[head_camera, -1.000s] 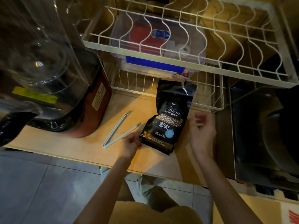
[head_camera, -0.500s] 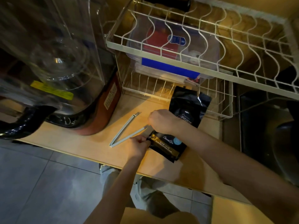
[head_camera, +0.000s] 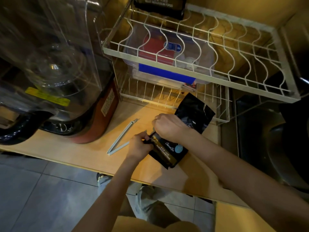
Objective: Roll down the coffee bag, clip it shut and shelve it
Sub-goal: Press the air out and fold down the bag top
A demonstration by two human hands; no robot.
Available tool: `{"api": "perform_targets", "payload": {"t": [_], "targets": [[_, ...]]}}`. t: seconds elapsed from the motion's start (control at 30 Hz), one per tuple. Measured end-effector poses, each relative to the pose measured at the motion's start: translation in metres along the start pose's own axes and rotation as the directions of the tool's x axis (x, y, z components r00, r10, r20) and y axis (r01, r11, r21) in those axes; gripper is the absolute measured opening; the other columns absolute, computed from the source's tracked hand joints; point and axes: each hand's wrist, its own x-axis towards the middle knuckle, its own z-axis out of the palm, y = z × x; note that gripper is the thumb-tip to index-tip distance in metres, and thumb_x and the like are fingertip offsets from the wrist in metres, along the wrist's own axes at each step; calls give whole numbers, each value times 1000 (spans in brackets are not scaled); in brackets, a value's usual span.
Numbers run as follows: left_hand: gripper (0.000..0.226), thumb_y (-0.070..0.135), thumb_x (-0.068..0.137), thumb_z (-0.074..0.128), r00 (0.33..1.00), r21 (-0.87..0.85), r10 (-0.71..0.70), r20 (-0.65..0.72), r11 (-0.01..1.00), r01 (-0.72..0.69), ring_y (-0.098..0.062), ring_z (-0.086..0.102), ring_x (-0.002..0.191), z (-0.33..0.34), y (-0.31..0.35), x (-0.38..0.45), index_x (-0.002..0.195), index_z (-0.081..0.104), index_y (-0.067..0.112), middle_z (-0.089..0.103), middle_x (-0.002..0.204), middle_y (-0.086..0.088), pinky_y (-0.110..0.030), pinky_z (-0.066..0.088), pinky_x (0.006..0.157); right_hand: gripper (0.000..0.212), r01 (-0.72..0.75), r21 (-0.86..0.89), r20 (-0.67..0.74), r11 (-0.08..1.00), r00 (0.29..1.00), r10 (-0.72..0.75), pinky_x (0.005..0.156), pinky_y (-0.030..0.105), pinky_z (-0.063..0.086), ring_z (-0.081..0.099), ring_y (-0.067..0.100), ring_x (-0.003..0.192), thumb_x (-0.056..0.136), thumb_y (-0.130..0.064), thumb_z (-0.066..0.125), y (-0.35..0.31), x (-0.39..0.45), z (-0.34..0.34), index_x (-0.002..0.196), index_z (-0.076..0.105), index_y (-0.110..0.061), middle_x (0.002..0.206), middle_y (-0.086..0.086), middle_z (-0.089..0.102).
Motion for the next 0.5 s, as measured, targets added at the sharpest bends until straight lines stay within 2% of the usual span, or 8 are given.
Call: {"api": "perform_targets", "payload": {"t": [0.03, 0.13, 0.23, 0.27, 0.37, 0.5], "targets": [[35, -9, 61, 60, 999, -63, 6, -46, 998, -9, -27, 56, 106, 2, -1, -1, 52, 38, 15, 64, 102, -21, -30, 41, 67, 13, -12, 13, -2, 1000, 1000, 12, 63, 38, 41, 56, 32, 91, 84, 2, 47, 0, 0, 0, 88, 59, 0, 96, 16, 61], [41, -16, 60, 60, 995, -193, 42, -93, 979, -59, -27, 58, 93, 6, -6, -5, 50, 36, 16, 65, 92, -18, -38, 46, 68, 15, -25, 131, 11, 991, 1000, 23, 70, 41, 46, 56, 30, 89, 87, -4, 45, 2, -4, -4, 88, 60, -3, 95, 14, 60], [44, -22, 59, 59, 993, -273, 63, -95, 958, -87, -25, 58, 96, 5, -11, -8, 49, 39, 16, 65, 101, -15, -42, 49, 75, 22, -43, 273, 34, 961, 999, 35, 79, 38, 47, 58, 24, 91, 87, -8, 44, 14, -10, -16, 87, 66, -11, 97, 8, 66], [44, -23, 60, 58, 994, -300, 57, -92, 950, -82, -25, 58, 96, 5, -12, -9, 49, 40, 16, 64, 102, -14, -40, 49, 75, 22, -60, 268, 30, 962, 998, 53, 83, 37, 46, 58, 23, 93, 87, -9, 45, 21, -12, -21, 88, 67, -13, 98, 7, 67], [45, -25, 60, 57, 995, -335, 60, -77, 938, -82, -24, 59, 98, 4, -13, -12, 50, 43, 16, 64, 102, -9, -42, 50, 77, 19, -71, 70, 35, 995, 997, 68, 93, 40, 44, 57, 24, 96, 87, -11, 48, 41, -13, -32, 90, 67, -15, 96, 7, 66], [44, -26, 60, 56, 994, -351, 82, -75, 931, -103, -23, 58, 100, 1, -10, -17, 51, 43, 15, 63, 104, -12, -46, 48, 83, 21, -53, 46, 53, 998, 997, 51, 81, 40, 51, 61, 24, 88, 87, -13, 46, 53, -24, -39, 89, 67, -13, 92, 8, 69]]}}
